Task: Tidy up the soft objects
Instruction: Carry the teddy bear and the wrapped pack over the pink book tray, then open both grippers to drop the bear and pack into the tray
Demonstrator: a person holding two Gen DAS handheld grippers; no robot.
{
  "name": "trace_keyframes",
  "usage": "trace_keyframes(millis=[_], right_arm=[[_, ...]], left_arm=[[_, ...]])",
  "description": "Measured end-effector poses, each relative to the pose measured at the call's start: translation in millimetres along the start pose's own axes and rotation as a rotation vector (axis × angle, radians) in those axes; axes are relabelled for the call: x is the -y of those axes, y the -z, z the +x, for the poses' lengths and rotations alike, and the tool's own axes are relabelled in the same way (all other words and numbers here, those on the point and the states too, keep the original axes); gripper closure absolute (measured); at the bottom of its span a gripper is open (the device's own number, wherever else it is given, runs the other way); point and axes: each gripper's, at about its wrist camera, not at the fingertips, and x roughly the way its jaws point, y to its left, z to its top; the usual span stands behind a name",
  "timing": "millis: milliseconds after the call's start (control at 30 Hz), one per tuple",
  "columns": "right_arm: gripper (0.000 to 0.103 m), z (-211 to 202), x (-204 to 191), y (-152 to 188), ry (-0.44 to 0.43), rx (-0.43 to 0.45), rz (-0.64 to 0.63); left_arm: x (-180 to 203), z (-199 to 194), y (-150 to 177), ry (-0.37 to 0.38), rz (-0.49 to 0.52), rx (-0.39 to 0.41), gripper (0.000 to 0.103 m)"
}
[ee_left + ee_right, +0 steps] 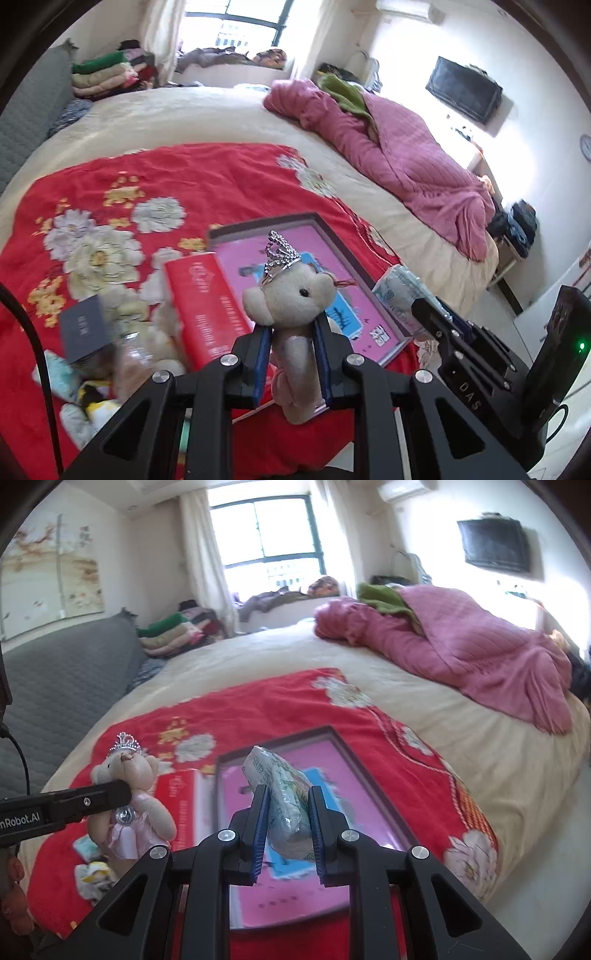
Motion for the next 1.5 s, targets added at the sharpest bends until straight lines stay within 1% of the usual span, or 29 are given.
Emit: trace_keyframes(millis=[133,300,367,500,600,700,900,967,1000,1067,1433,1467,1500], right_arm=[[0.081,13,16,8,0.02,-0.027,0.025],[0.081,35,28,20,0.047,-0.064,0.04],[0.081,44,30,24,0.06,-0.08,0.026],[0.081,61,35,34,0.13,-0.108,-0.025],[0.081,71,43,39,0.156,-0.122,-0.024],[0.081,83,43,45,0.193,-0.16,-0.052],[0.08,85,48,48,0.161,-0.163,-0.022],[0.074,84,52,49,0.129,-0.174,0.006],[0.07,84,52,49,0.121,-0.184,0.014],[0.069,83,53,50,0.109,-0.185,0.031],[0.067,65,59,49,0.114,-0.163,0.065],[0.067,64,59,49,0.115,-0.162,0.066],[0.065,61,58,49,0.116,-0.16,0.062]], left_arm=[[20,28,-1,-0.002,0.042,-0.046,0.08],[39,70,5,-0.004,0.084,-0.142,0.08],[43,84,8,-0.012,0.098,-0.169,0.08],[49,105,13,-0.019,0.097,-0.21,0.08],[53,117,18,-0.022,0.104,-0.235,0.08],[54,125,21,-0.021,0.099,-0.258,0.08],[55,133,25,-0.028,0.103,-0.273,0.079],[54,135,26,-0.034,0.094,-0.284,0.079],[53,136,26,-0.037,0.093,-0.286,0.079],[52,138,27,-0.038,0.09,-0.294,0.079],[52,138,31,-0.062,0.102,-0.31,0.075],[52,137,32,-0.064,0.103,-0.309,0.074],[53,136,32,-0.067,0.109,-0.307,0.07]])
